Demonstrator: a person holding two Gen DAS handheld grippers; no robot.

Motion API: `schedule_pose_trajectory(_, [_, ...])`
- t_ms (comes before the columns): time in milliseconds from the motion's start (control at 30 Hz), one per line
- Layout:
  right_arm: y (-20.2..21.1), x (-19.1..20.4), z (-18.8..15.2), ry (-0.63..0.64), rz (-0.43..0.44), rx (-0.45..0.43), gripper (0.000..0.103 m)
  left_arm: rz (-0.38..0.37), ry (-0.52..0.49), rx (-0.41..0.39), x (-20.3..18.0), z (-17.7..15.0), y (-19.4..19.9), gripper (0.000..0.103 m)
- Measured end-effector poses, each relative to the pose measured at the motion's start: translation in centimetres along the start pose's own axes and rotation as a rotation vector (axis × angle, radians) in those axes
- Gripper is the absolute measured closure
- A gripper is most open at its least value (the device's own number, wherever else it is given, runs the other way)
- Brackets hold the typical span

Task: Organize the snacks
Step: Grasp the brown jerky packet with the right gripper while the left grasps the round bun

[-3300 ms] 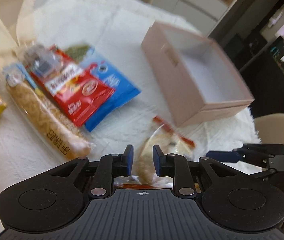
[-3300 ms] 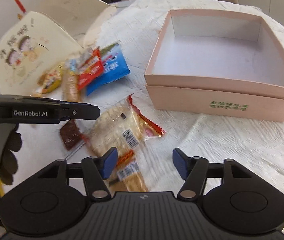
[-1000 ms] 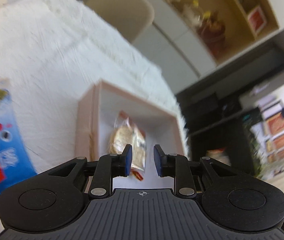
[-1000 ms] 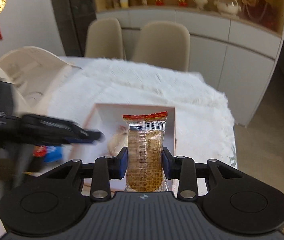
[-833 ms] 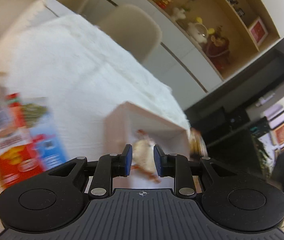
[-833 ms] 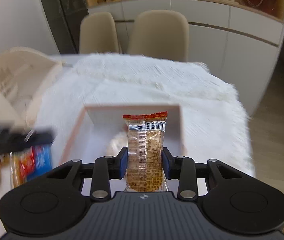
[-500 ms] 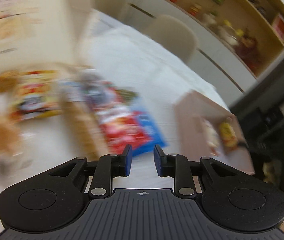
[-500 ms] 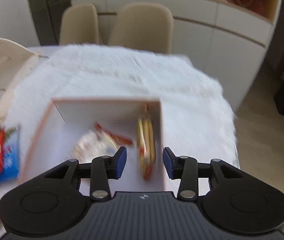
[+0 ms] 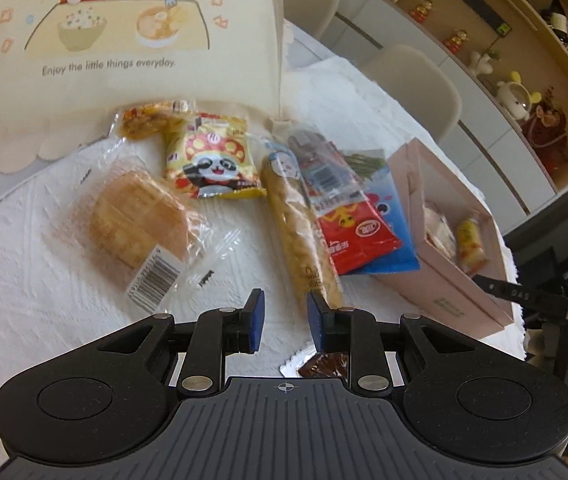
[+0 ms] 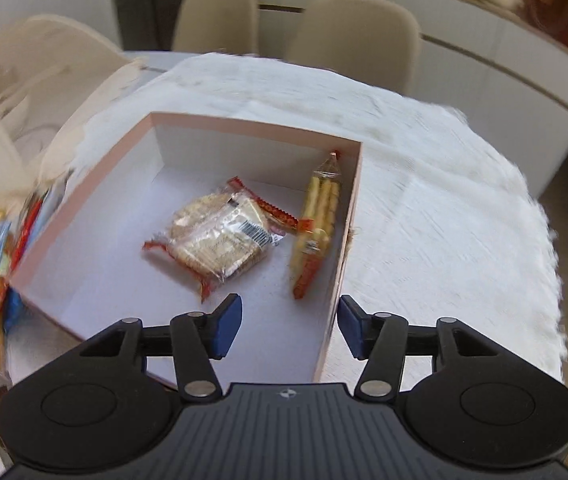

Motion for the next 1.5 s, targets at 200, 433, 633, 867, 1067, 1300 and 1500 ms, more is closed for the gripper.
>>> schedule_pose_trajectory(200, [2.6, -2.0, -0.2, 0.05, -0.113, -0.033, 0.052, 0.12, 0.099, -0.145, 5.1, 3.5, 2.3, 0.076])
schedule_pose_trajectory(433, [8.7, 3.2, -0.4, 0.093, 0.07, -0.128, 0.035, 0.175, 0.23, -0.172, 11.7, 6.5, 0.1, 0.076])
schedule_pose_trajectory(633, [8.5, 14.2, -4.7, 0.151, 0.441, 0.032, 0.032, 0.044, 0.088, -0.059, 8.0, 3.7, -1.2, 0.076])
schedule_pose_trajectory(867, [4.5, 22.2, -7.8, 0.345, 0.403, 0.054, 0.033, -0.149, -0.034, 0.107, 2.9, -2.1, -0.5, 0.076])
schedule_pose_trajectory(1067, [6.2, 23.0, -8.8, 0.427, 0.393, 0.045, 0.056, 0.043, 0.093, -0.011, 5.9, -1.7, 4.3, 0.076])
schedule_pose_trajectory(1300, [7.6, 16.1, -11.2, 0.302, 0.293, 0.053, 0.056, 0.051, 0.023, 0.101, 2.7, -5.6, 5.0, 0.076])
schedule_pose_trajectory(1500, [8.4, 11.1, -12.8, 0.208, 0.177, 0.013, 0.055, 0.068, -0.26, 0.112, -3.7, -6.7, 1.4, 0.072])
Point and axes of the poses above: each gripper's, at about its wrist camera, not at the fingertips, and y roughly against the way its jaws point, x to its left, z to its top, the point moved 10 cm from there along -y, roughly the way its jaws point, and after that the axes turned 1 degree about -x, right-handed, at the moved point
